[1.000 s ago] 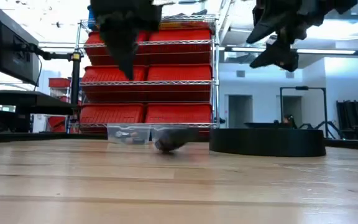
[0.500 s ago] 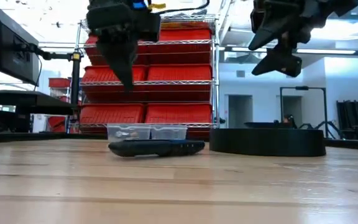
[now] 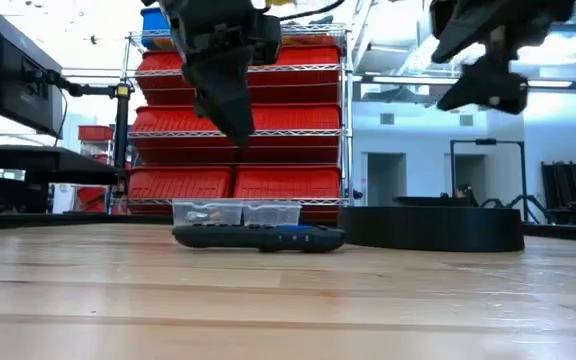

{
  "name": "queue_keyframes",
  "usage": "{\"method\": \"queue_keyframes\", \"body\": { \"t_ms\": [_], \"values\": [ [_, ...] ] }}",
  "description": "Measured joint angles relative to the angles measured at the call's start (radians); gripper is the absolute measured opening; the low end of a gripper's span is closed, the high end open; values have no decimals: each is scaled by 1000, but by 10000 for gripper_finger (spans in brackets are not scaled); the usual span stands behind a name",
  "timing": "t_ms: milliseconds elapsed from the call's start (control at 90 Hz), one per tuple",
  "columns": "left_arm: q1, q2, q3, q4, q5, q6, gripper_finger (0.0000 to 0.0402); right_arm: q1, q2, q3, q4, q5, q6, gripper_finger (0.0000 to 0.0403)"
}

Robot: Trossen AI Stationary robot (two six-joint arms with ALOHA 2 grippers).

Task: Insert battery
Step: Open the remote battery cover

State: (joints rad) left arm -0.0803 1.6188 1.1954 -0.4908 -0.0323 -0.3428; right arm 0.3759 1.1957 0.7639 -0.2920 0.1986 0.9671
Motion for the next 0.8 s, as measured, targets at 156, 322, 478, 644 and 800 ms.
{"method": "queue_keyframes", "body": {
  "t_ms": [156, 322, 478, 644, 800],
  "values": [
    [-33, 35, 0, 18, 23, 12, 249, 93, 0, 0, -56, 54, -31, 230],
    [-78, 85, -1, 59, -22, 52, 259, 165, 0, 0, -96, 89, -91, 230],
    [-97, 124, 2, 91, -50, 112, 254, 197, 0, 0, -101, 131, -133, 230],
    [-100, 168, 1, 92, -56, 243, 252, 216, 0, 0, -115, 149, -115, 230],
    [-102, 237, -1, 89, -58, 349, 252, 221, 2, 1, -115, 191, -30, 230]
  ]
}}
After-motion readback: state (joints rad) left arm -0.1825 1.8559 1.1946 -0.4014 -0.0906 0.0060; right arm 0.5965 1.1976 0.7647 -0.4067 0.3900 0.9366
